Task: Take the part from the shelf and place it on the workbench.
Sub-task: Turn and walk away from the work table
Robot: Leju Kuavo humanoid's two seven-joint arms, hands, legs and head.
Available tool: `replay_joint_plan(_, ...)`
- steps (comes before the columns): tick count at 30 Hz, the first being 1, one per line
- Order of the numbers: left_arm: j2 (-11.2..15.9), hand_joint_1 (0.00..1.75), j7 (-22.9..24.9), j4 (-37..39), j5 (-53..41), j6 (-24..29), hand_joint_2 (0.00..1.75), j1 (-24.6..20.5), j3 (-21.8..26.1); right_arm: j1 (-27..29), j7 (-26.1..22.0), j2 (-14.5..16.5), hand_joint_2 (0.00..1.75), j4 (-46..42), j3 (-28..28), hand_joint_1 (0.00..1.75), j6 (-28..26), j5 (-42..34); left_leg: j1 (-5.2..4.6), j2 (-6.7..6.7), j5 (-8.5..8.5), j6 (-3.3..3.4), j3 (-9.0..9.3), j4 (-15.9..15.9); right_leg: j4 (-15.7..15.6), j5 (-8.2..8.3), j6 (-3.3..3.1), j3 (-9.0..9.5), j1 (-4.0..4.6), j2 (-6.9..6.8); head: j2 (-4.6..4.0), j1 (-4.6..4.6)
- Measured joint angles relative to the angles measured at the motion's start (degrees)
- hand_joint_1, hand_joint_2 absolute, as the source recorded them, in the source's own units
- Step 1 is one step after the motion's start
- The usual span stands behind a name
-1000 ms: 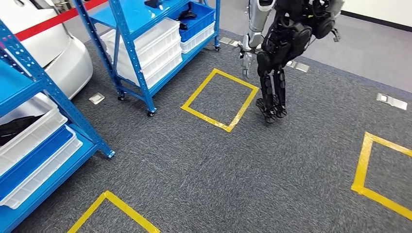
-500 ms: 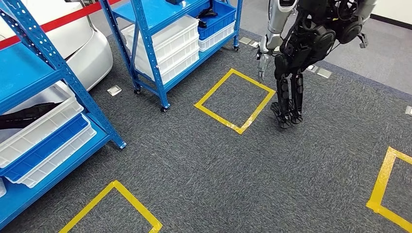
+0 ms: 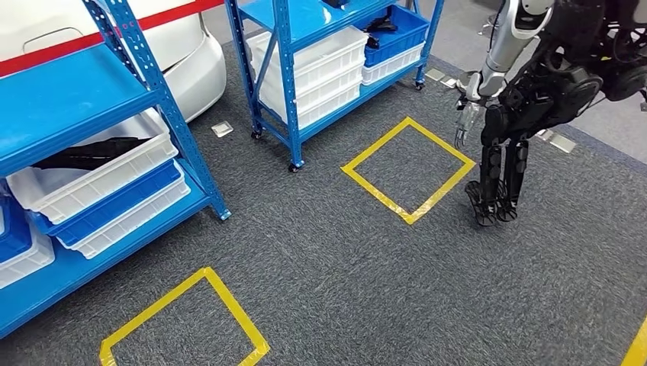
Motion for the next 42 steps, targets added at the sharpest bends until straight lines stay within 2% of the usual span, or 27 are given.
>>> replay_joint_plan(2, 0.0, 0.0, 0.0, 0.0, 0.1, 0.1, 0.0, 0.0, 0.0, -0.1, 0.0, 0.0, 0.0, 0.0, 0.0, 0.0, 0.1, 0.1, -0.06, -0.75, -0.27, -0.76, -0.24, 0.4, -2.7, 0.92, -0.58, 1.22, 0.09, 0.74, 0.0, 0.07)
replay_joint_plan(4, 0.1, 0.0, 0.1, 0.0, 0.2, 0.1, 0.0, 0.2, 0.0, -0.3, 0.0, 0.0, 0.0, 0.0, 0.0, 0.0, 0.2, 0.2, 0.13, -1.13, -0.27, -1.29, -0.49, 0.4, -2.8, 1.17, -1.45, 1.42, 0.21, 0.11, 0.0, 0.05)
replay_joint_plan(6, 0.1, 0.0, 0.3, 0.0, 0.4, 0.2, 0.0, 0.3, 0.0, -0.3, 0.0, 0.0, 0.0, 0.0, 0.0, 0.0, 0.3, 0.2, 0.3, 0.35, -1.42, -1.77, -1.31, 2.2, -3.0, 1.38, -2.16, 1.49, 0.03, -0.69, 0.01, -0.18)
replay_joint_plan(8, 0.1, 0.0, 0.5, 0.0, 0.6, 0.3, 0.0, 0.2, 0.0, -0.2, 0.0, 0.0, 0.0, 0.0, 0.0, 0.0, 0.4, 0.3, 0.36, 2.77, -4.73, -2.26, -4.15, 8.0, -3.0, 1.3, -2.76, 1.52, 0.1, -1.72, 0.0, -0.55)
replay_joint_plan(9, 0.1, 0.0, 0.5, 0.0, 0.7, 0.5, 0.0, 0.2, 0.0, -0.1, 0.0, 0.0, 0.0, 0.0, 0.0, 0.0, 0.4, 0.3, 0.42, 3.41, -6.53, -2.46, -6.15, 11.9, -3.0, 1.22, -3.02, 1.49, 0.24, -2.35, 0.0, -0.7)
replay_joint_plan(10, 0.1, 0.0, 0.6, 0.0, 0.7, 0.7, 0.0, 0.3, 0.0, 0.0, 0.0, 0.0, 0.0, 0.0, 0.0, 0.0, 0.4, 0.2, 0.46, 3.71, -7.65, -2.58, -7.84, 15.1, -3.0, 1.14, -3.12, 1.47, 0.38, -2.97, 0.01, -0.71)
replay_joint_plan(11, 0.2, 0.0, 0.6, 0.0, 0.9, 0.9, 0.0, 0.4, 0.0, 0.1, 0.1, 0.0, 0.0, 0.0, -0.1, 0.0, 0.3, 0.2, 0.46, 3.88, -7.75, -2.6, -8.74, 16.7, -3.0, 1.07, -3.19, 1.48, 0.5, -3.57, 0.01, -0.71)
replay_joint_plan(12, 0.4, 0.0, 0.7, 0.0, 1.1, 1.1, 0.0, 0.5, 0.0, 0.1, 0.1, -0.1, 0.0, 0.0, -0.1, 0.0, 0.3, 0.1, 0.45, 4.07, -6.72, -2.49, -8.43, 15.9, -3.0, 1.0, -3.24, 1.55, 0.6, -4.11, 0.01, -0.73)
replay_joint_plan(13, 0.6, 0.0, 0.7, 0.0, 1.3, 1.3, 0.0, 0.6, 0.0, 0.0, 0.1, -0.1, 0.0, 0.0, -0.2, 0.0, 0.2, 0.1, 0.4, 4.49, -4.86, -2.24, -6.95, 13.0, -3.0, 0.9, -3.27, 1.69, 0.69, -4.61, 0.01, -0.73)
replay_joint_plan(15, 1.0, 0.0, 0.7, 0.1, 1.7, 1.6, 0.0, 0.6, 0.0, 0.0, 0.2, 0.0, 0.0, 0.0, -0.2, 0.0, 0.0, 0.1, 0.02, 6.57, -1.51, -1.45, -2.8, 5.1, -3.0, 0.67, -3.16, 2.02, 0.99, -5.5, 0.01, -0.69)
replay_joint_plan(17, 1.3, 0.0, 0.5, 0.1, 1.8, 1.7, 0.0, 0.4, 0.0, 0.0, 0.2, 0.0, 0.0, 0.0, -0.3, 0.0, -0.1, 0.1, -0.52, 7.89, -0.62, -0.85, -0.95, 1.2, -3.1, 0.44, -2.83, 2.19, 1.24, -6.26, 0.0, -0.62)
replay_joint_plan(19, 1.5, 0.0, 0.2, 0.1, 2.5, 2.2, 0.0, 0.5, 0.1, -0.1, 0.2, 0.0, 0.0, 0.0, -0.4, 0.0, -0.2, 0.2, -0.78, 7.03, -0.56, -0.48, -0.95, 0.7, -3.4, 0.36, -2.35, 2.51, 1.37, -7.14, 0.0, -0.61)
replay_joint_plan(20, 1.6, 0.0, -0.2, 0.1, 3.1, 2.5, 0.0, 0.6, 0.3, -0.2, 0.2, 0.0, 0.0, 0.0, -0.4, 0.0, -0.2, 0.2, -0.63, 6.51, -0.27, -0.27, -0.67, 0.3, -3.3, 0.21, -2.07, 2.55, 1.39, -7.01, 0.01, -0.58)
replay_joint_plan(21, 1.7, 0.0, -0.8, 0.2, 3.9, 3.0, 0.0, 0.6, 0.6, -0.2, 0.2, -0.1, 0.0, 0.0, -0.4, 0.0, -0.2, 0.3, -0.42, 5.97, 0.1, 0.02, -0.34, -0.3, -2.6, -0.26, -1.88, 2.34, 1.43, -6.16, 0.01, -0.51)
replay_joint_plan(22, 1.8, 0.0, -1.6, 0.2, 4.7, 3.4, 0.0, 0.6, 0.9, -0.2, 0.3, -0.3, 0.0, 0.0, -0.5, 0.0, -0.2, 0.3, -0.2, 5.41, 0.47, 0.26, -0.03, -0.8, -0.6, -1.23, -1.82, 1.5, 1.42, -4.88, 0.01, -0.4)
replay_joint_plan(24, 2.0, 0.0, -3.2, 0.2, 6.0, 4.0, 0.0, 0.6, 1.7, 0.0, 0.5, -0.7, 0.0, 0.0, -0.6, 0.0, -0.4, 0.2, -0.02, 4.21, 0.75, 0.53, 0.11, -1.2, 6.5, -4.2, -1.98, -2.0, 1.12, -2.4, -0.01, -0.21)
replay_joint_plan(26, 2.3, 0.0, -4.4, 0.4, 6.8, 4.1, 0.0, 0.7, 2.2, 0.3, 0.7, -1.3, 0.0, 0.0, -0.9, 0.0, -0.9, -0.3, -0.06, 2.79, 0.73, 0.52, 0.09, -1.1, 12.1, -5.84, -1.64, -5.12, 0.86, -1.86, 0.0, -0.13)
replay_joint_plan(27, 2.5, 0.0, -4.7, 0.4, 7.2, 4.2, 0.0, 0.7, 2.4, 0.4, 0.7, -1.5, 0.0, -0.1, -1.0, 0.0, -1.2, -0.5, -0.05, 2.07, 0.71, 0.49, 0.12, -1.1, 11.9, -5.27, -1.15, -5.24, 0.72, -1.79, 0.0, -0.11)
replay_joint_plan(28, 2.7, 0.0, -5.0, 0.4, 7.5, 4.2, 0.0, 0.8, 2.5, 0.5, 0.6, -1.8, 0.0, -0.1, -1.2, 0.0, -1.5, -0.7, -0.02, 1.36, 0.66, 0.4, 0.17, -1.0, 9.4, -3.82, -0.55, -4.22, 0.55, -1.62, 0.0, -0.11)
replay_joint_plan(30, 3.1, 0.0, -5.6, 0.5, 8.3, 4.3, 0.0, 0.8, 2.9, 0.6, 0.4, -2.2, 0.0, -0.3, -1.6, 0.0, -2.1, -1.0, -0.02, 0.06, 0.39, -0.04, 0.18, -0.6, 1.4, -0.38, 0.34, -0.68, 0.11, -0.26, 0.0, -0.06)
replay_joint_plan(32, 3.5, 0.0, -6.0, 0.6, 9.0, 4.5, 0.0, 0.9, 3.3, 0.5, 0.2, -2.6, 0.0, -0.4, -2.0, 0.0, -2.5, -1.0, -0.12, -0.78, 0.0, -0.76, 0.01, -0.1, -3.0, 1.18, -0.06, 1.25, 0.07, 0.87, 0.0, 0.02)
replay_joint_plan(35, 4.0, 0.0, -6.2, 0.8, 9.7, 4.7, 0.0, 1.1, 3.8, 0.4, 0.1, -2.9, 0.0, -0.7, -2.3, 0.0, -2.7, -1.1, 0.1, -1.29, -0.14, -1.6, -0.38, 0.2, -3.3, 1.45, -1.45, 1.58, 0.15, 0.13, 0.01, -0.04)
replay_joint_plan(37, 4.2, 0.0, -6.2, 0.9, 10.0, 4.7, 0.0, 1.2, 4.1, 0.4, 0.1, -3.1, 0.0, -0.8, -2.5, 0.0, -2.7, -1.1, 0.25, 0.49, -1.81, -2.11, -1.59, 2.8, -3.4, 1.62, -2.21, 1.67, -0.07, -0.77, 0.0, -0.34)
replay_joint_plan(39, 4.3, 0.0, -6.1, 1.0, 10.2, 4.8, 0.0, 1.1, 4.3, 0.6, 0.2, -3.2, 0.0, -0.9, -2.6, 0.0, -2.7, -1.2, 0.34, 2.97, -5.44, -2.59, -4.92, 9.5, -3.5, 1.51, -2.76, 1.72, 0.07, -1.86, -0.01, -0.71)
replay_joint_plan(40, 4.3, 0.0, -6.1, 1.0, 10.2, 4.8, 0.0, 1.0, 4.3, 0.7, 0.2, -3.2, 0.0, -1.0, -2.7, 0.0, -2.7, -1.3, 0.43, 3.54, -7.02, -2.78, -6.92, 13.3, -3.4, 1.42, -2.93, 1.71, 0.19, -2.5, 0.0, -0.81)
replay_joint_plan(41, 4.3, 0.0, -6.1, 1.0, 10.2, 4.7, 0.0, 1.1, 4.4, 0.8, 0.2, -3.3, 0.0, -1.0, -2.9, 0.0, -2.8, -1.4, 0.48, 3.82, -7.7, -2.87, -8.33, 15.9, -3.4, 1.34, -3.04, 1.73, 0.28, -3.13, 0.0, -0.79)
replay_joint_plan(42, 4.3, 0.0, -6.1, 1.0, 10.2, 4.7, 0.0, 1.1, 4.4, 0.8, 0.2, -3.3, 0.0, -1.0, -3.1, 0.0, -2.8, -1.5, 0.5, 4.0, -7.29, -2.88, -8.75, 16.4, -3.4, 1.25, -3.12, 1.77, 0.35, -3.74, 0.0, -0.8)
